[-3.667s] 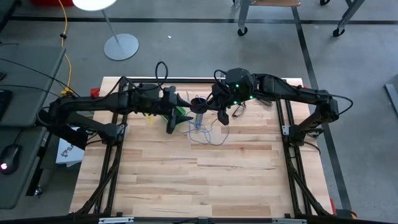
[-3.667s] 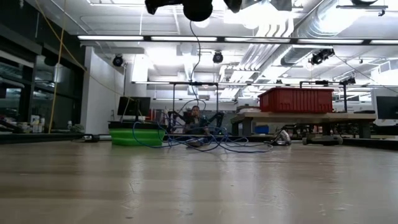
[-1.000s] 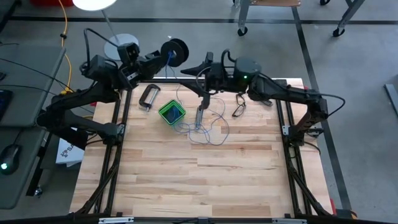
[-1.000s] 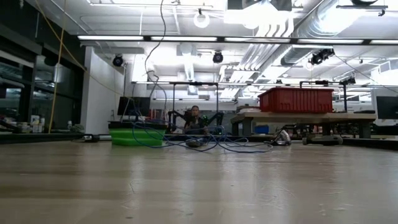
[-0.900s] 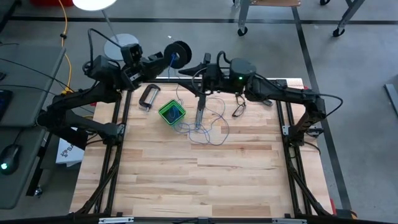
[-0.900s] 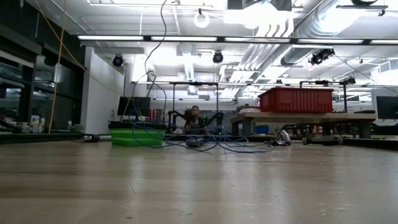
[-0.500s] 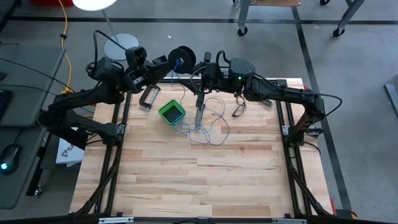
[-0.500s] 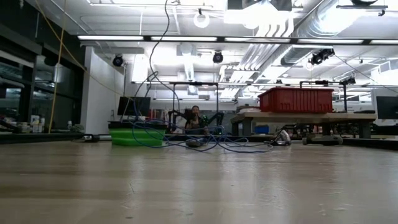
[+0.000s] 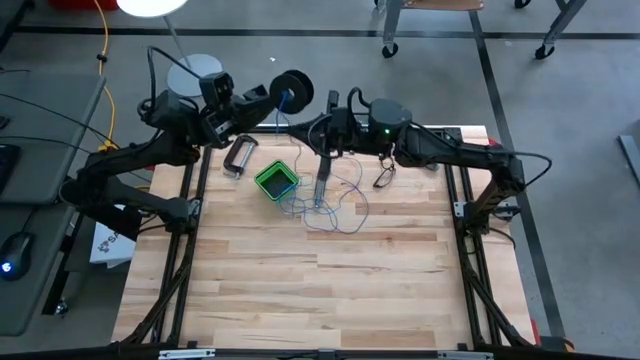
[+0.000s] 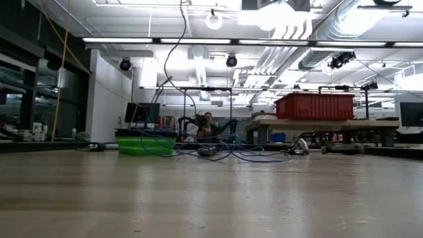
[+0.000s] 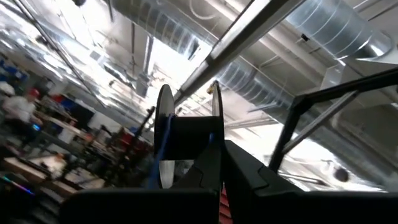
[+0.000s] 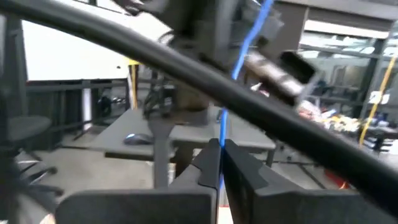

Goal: Coil cords
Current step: Coil the blue wire onto the spool

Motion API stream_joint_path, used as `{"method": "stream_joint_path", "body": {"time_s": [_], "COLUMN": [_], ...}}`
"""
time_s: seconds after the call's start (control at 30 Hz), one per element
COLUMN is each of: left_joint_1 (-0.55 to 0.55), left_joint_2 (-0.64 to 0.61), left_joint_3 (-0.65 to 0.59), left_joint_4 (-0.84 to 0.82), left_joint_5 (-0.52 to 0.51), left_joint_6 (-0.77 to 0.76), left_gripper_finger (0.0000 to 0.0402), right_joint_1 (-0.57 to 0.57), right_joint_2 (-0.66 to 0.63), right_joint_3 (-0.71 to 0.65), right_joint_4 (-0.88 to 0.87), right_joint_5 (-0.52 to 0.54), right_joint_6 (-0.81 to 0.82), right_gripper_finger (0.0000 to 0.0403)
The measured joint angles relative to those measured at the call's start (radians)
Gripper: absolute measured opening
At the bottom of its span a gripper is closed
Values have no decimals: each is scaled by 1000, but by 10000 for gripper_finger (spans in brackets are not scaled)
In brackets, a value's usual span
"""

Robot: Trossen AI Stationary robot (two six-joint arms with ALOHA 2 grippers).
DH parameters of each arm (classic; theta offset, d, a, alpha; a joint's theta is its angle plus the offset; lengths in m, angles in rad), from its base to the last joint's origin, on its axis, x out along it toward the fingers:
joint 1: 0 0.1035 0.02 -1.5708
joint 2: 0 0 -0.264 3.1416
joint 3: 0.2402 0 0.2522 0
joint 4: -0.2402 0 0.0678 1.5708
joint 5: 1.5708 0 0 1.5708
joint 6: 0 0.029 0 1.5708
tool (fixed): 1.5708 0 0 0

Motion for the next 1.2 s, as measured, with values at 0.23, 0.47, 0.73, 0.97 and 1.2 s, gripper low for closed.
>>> {"method": "stream_joint_path", "body": {"time_s": [0.23,0.47,0.73,0.97,1.2], "left_joint_1": [78,111,112,63,27], "left_joint_2": [-40,-130,-142,-69,42], "left_joint_3": [0,0,0,0,0], "left_joint_4": [-102,-393,-578,-543,-248], "left_joint_5": [37,75,186,333,387], "left_joint_6": [-65,-130,-314,-446,-549], "left_gripper_finger": [0,0,0,0,0], "right_joint_1": [21,19,10,-17,-29], "right_joint_2": [-73,-153,-180,-180,-178], "right_joint_3": [0,0,1,1,1], "right_joint_4": [-158,-275,-282,-269,-256], "right_joint_5": [2,2,54,40,-29], "right_joint_6": [5,11,-40,-42,-42], "right_gripper_finger": [2,1,0,0,0]}}
